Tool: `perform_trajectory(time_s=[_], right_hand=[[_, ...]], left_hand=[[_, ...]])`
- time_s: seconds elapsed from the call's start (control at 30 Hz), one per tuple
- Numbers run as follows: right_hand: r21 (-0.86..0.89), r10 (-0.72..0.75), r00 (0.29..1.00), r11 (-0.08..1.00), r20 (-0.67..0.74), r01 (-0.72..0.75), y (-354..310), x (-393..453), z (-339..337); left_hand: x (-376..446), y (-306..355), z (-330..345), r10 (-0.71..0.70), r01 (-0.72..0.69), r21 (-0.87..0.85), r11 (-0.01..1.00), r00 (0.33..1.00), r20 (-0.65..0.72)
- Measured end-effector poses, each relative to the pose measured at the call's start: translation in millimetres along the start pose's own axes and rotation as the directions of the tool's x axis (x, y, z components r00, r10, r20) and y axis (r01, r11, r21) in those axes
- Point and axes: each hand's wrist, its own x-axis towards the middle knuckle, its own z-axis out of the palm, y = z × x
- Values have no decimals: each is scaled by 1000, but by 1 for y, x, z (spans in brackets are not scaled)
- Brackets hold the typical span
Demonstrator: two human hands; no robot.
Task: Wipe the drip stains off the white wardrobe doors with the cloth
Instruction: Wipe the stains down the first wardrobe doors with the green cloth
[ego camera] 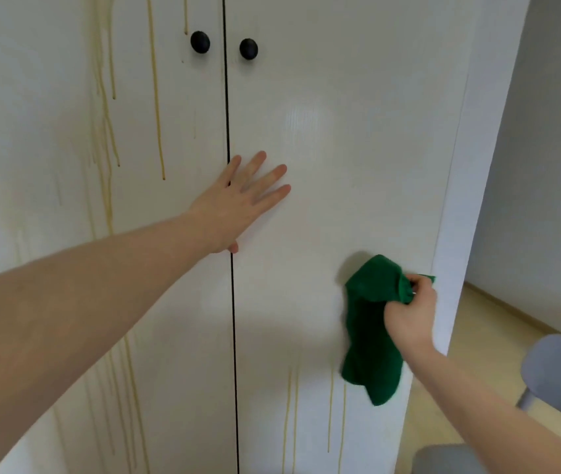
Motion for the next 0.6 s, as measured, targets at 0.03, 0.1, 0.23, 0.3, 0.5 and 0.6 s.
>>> perform_trajectory(time_s=[0.03, 0.1, 0.23, 0.3, 0.5, 0.6], right_hand=[[-14, 19, 999, 1000, -32, -20, -1, 9, -11], [-40, 56, 995, 997, -87, -59, -2, 25, -27], [-87, 100, 987, 990, -128, -112, 0, 43, -29], [-108, 112, 989, 987, -96, -122, 5, 38, -18], [-64, 155, 974, 984, -167, -167, 19, 5, 25], [-43, 182, 964, 980, -196, -194, 24, -16, 53]], left_hand=[[0, 0, -1, -5, 5, 6, 1000, 1000, 3], [1, 1, -1, -14, 13, 18, 1000, 1000, 14], [1, 3, -4, -29, 27, 46, 999, 999, 38], [1, 3, -5, -36, 34, 57, 998, 998, 44], [3, 5, -1, -26, 24, 75, 997, 999, 25], [4, 1, 4, -18, 18, 51, 999, 1000, 7]])
